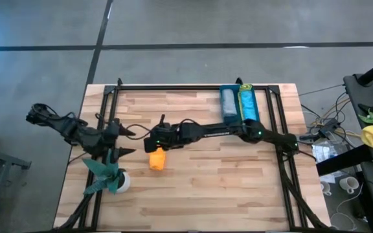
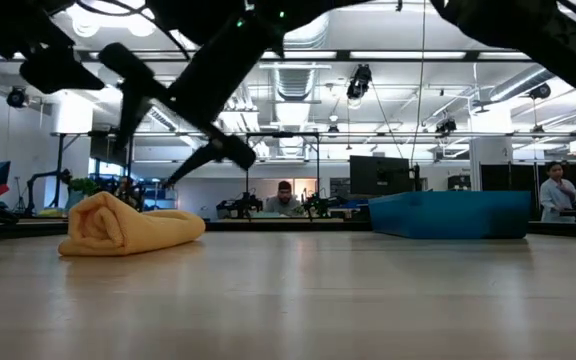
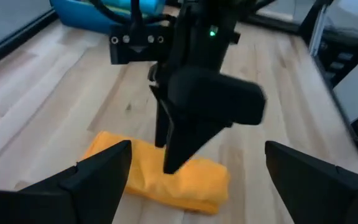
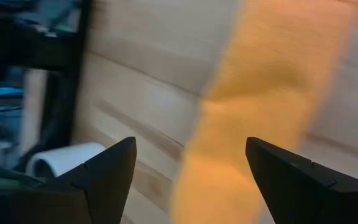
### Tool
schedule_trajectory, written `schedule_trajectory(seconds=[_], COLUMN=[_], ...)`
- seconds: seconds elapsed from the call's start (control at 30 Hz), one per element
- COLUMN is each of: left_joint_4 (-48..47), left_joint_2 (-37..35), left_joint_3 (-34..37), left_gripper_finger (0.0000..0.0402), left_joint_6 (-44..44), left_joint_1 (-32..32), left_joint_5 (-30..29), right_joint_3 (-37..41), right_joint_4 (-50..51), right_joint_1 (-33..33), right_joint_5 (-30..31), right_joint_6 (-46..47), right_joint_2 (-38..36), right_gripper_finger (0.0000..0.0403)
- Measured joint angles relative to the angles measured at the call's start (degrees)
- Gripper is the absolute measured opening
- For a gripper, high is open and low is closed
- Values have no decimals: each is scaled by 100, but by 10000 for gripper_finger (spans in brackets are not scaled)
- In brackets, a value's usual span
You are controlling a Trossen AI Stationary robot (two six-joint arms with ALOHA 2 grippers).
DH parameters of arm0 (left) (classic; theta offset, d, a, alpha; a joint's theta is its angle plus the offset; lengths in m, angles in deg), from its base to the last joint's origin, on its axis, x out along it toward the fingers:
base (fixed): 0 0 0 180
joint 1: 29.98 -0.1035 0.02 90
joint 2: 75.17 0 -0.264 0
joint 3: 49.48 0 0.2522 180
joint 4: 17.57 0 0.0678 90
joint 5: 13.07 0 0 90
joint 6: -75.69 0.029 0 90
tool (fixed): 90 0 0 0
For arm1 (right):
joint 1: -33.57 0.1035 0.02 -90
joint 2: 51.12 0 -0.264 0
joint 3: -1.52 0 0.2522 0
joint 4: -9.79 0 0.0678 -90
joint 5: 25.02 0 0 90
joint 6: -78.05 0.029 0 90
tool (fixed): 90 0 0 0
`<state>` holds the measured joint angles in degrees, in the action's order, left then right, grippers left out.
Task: Roll microfiber towels into tight, uniform cylinder then place into a basket
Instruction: Roll the orange towel
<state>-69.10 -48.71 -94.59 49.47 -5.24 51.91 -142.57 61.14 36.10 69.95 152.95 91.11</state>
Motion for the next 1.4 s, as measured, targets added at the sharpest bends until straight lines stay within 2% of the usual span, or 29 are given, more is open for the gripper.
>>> schedule_trajectory(seconds=[0.13,0.47,0.6,0.7,0.83,1.0,1.4], left_joint_4=[-27,-20,-16,-21,-19,3,7], left_joint_2=[3,181,316,387,460,594,839], left_joint_3=[10,15,15,15,15,15,15], left_gripper_finger=[352,352,352,352,352,352,352], left_joint_6=[114,-43,-47,-47,-53,-58,130], left_joint_1=[-1,-1,0,0,-1,0,0], left_joint_5=[-54,-209,-247,-245,-245,-275,-418], right_joint_3=[-70,-59,-4,-10,-6,24,40], right_joint_4=[-742,-799,-92,499,1612,3205,3657], right_joint_1=[11,-35,-65,-83,-90,-51,-49], right_joint_5=[-93,-271,-138,-390,-755,-795,-595], right_joint_6=[-302,-440,-376,-403,-493,-763,-200], right_joint_2=[305,737,704,637,513,374,-149], right_gripper_finger=[300,300,299,299,299,299,300])
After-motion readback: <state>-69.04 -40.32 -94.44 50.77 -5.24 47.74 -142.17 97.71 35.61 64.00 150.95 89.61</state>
